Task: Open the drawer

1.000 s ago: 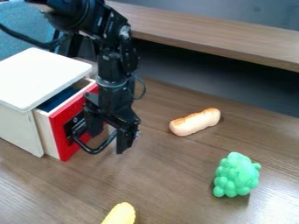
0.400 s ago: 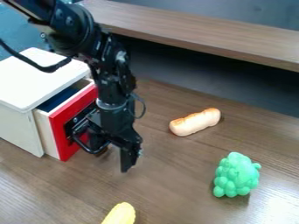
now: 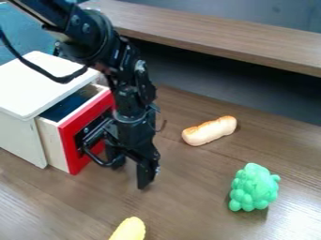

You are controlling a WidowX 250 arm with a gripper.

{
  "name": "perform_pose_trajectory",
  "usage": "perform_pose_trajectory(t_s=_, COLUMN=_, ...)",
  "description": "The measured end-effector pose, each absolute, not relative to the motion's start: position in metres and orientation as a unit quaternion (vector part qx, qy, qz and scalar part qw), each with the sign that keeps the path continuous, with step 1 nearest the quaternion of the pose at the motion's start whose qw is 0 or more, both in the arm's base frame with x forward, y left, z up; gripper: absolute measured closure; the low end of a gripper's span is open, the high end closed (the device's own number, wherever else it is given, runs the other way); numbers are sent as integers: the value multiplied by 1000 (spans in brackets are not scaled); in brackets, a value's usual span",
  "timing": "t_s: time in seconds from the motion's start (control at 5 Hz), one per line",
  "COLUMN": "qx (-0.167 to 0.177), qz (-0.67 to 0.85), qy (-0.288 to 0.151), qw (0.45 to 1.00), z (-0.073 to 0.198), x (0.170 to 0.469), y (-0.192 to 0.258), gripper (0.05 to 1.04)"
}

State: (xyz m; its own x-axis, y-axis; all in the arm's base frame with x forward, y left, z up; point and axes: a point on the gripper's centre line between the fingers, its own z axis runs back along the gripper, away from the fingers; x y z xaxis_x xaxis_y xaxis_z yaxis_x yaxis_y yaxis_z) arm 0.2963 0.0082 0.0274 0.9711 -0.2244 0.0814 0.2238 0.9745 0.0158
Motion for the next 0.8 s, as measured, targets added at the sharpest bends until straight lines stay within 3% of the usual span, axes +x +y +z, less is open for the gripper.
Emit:
perform_pose_trajectory(t_s=0.4, qx=2, qz=-201, qy=-27, qw=979, z=28, x=301, y=-31, gripper=84)
perform_pose_trajectory(t_s=0.8, qx=18, qz=-191, qy=-32, qw=981, z=27, x=298, y=-42, gripper=84)
